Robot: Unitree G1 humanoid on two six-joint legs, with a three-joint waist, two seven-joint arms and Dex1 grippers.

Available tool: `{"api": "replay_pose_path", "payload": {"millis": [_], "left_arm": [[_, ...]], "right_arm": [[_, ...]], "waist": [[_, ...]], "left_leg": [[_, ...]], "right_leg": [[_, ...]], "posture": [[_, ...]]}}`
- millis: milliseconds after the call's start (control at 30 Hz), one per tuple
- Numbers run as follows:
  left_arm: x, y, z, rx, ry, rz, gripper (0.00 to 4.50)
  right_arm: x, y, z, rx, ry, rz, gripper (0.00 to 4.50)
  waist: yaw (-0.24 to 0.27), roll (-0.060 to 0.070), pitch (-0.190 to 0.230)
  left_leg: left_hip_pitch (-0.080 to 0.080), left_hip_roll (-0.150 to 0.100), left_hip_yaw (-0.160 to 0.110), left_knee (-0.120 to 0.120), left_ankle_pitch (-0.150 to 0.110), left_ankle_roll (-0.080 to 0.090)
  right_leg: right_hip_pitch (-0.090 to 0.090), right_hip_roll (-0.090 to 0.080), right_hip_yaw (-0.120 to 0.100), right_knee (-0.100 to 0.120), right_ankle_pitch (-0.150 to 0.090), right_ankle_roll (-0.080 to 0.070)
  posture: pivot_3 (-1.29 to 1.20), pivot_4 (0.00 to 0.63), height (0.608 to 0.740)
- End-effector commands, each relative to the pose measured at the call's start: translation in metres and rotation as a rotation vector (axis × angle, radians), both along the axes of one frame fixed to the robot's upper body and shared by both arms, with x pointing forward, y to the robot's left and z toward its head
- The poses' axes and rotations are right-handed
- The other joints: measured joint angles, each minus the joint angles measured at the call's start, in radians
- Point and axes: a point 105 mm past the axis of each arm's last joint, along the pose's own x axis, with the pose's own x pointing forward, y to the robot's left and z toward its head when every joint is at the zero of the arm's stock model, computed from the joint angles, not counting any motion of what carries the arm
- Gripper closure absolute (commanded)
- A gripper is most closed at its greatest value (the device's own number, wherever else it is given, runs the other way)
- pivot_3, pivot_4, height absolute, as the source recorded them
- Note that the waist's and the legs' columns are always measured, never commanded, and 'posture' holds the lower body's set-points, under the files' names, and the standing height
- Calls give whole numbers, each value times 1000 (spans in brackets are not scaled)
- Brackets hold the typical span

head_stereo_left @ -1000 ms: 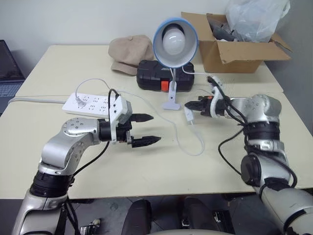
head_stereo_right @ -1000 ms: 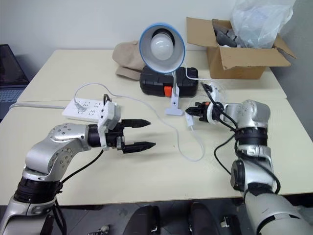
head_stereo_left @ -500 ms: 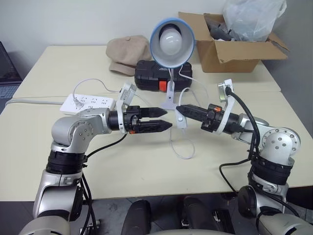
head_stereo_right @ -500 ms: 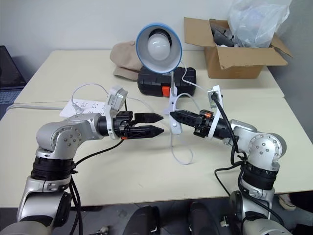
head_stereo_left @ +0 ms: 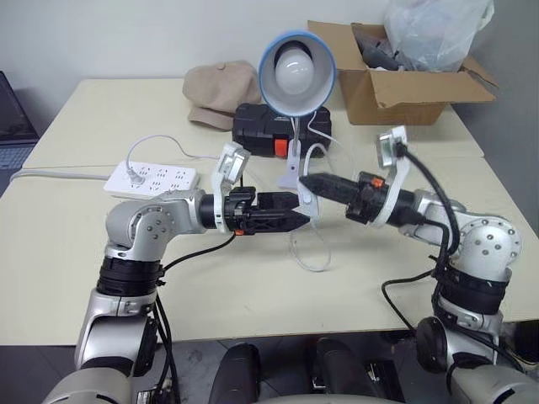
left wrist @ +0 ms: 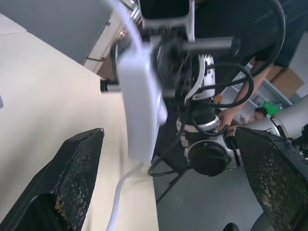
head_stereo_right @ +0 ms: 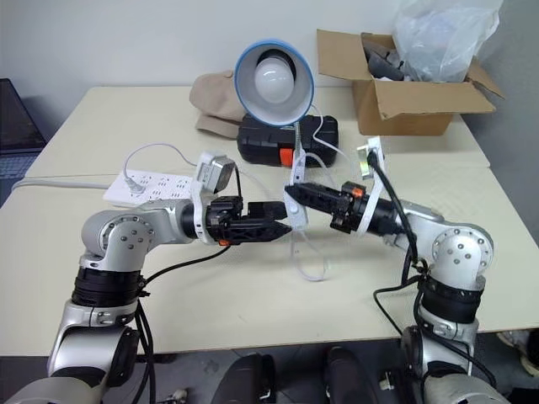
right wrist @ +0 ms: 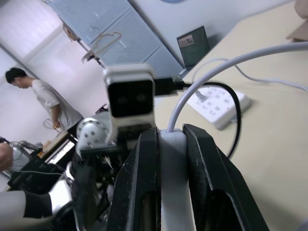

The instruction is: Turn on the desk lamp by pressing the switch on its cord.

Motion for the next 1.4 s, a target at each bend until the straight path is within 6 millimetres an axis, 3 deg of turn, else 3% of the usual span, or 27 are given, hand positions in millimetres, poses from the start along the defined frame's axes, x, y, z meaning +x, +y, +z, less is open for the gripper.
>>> {"api": "replay_pose_path", "payload": {"millis": [33, 1033, 1400], "left_arm": [[-1, -3, 8, -43, -20, -2, 0], [7, -2, 22, -145, 44, 13, 0], [5, -5, 20, -154, 45, -11, 1832]], "right_arm": [[0, -2, 12, 49, -4, 2, 4119], [-5, 2, 15, 33, 7, 34, 4119], [-7, 4, 18, 38, 3, 45, 4119]], "waist": [[0, 0, 0], [-1, 0, 0], [0, 0, 0]], "left_leg": [[0, 0, 0, 0, 0, 0], [0, 0, 0, 0, 0, 0], [-1, 0, 0, 0, 0, 0]], "right_leg": [[0, 0, 0, 0, 0, 0], [0, 0, 0, 0, 0, 0], [0, 0, 0, -1, 0, 0]], "posture": [[0, 150, 740], [0, 150, 740], [0, 150, 740]]}}
